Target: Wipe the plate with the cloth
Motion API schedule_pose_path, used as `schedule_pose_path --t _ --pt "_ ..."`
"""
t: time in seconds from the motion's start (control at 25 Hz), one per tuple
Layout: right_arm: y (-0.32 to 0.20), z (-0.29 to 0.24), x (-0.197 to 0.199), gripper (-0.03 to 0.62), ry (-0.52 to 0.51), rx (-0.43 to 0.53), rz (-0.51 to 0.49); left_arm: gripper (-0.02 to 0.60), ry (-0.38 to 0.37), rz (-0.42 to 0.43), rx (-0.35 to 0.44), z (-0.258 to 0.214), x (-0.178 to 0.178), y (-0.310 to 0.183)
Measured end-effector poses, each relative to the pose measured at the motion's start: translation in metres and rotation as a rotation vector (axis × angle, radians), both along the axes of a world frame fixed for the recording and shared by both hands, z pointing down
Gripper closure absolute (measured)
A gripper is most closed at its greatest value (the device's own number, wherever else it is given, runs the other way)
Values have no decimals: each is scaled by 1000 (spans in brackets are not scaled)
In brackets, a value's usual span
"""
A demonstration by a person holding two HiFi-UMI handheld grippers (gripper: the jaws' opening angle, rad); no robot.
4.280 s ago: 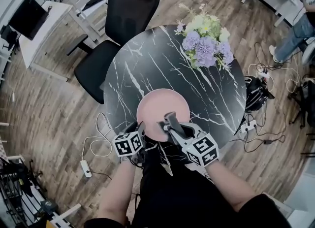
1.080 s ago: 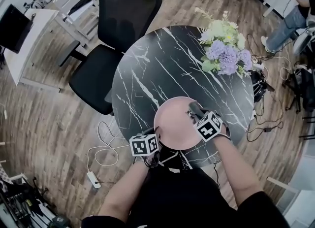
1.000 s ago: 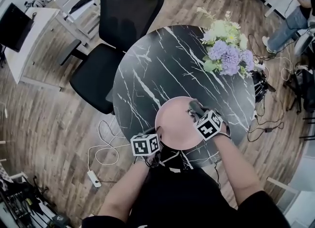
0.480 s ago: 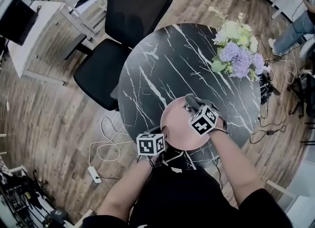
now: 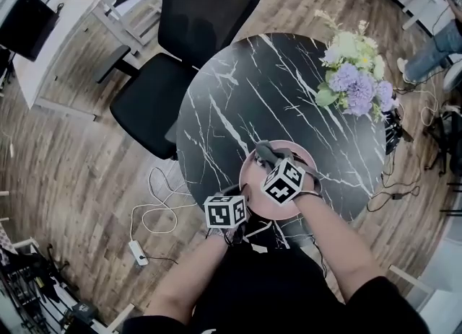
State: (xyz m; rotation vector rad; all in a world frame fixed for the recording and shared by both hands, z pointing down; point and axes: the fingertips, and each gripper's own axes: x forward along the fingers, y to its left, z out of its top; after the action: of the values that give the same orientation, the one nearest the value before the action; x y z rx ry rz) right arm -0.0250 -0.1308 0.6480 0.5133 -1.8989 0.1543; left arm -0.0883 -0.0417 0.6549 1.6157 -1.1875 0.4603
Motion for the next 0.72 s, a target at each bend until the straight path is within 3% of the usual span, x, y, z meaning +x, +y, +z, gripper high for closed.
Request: schedule_pose_path --t 0.4,0.72 --pt "44 0 -32 487 -77 -9 -119 534 -7 -42 13 0 -2 0" --pt "72 -11 -33 485 -195 -65 -50 537 -6 -57 14 -1 -2 -2"
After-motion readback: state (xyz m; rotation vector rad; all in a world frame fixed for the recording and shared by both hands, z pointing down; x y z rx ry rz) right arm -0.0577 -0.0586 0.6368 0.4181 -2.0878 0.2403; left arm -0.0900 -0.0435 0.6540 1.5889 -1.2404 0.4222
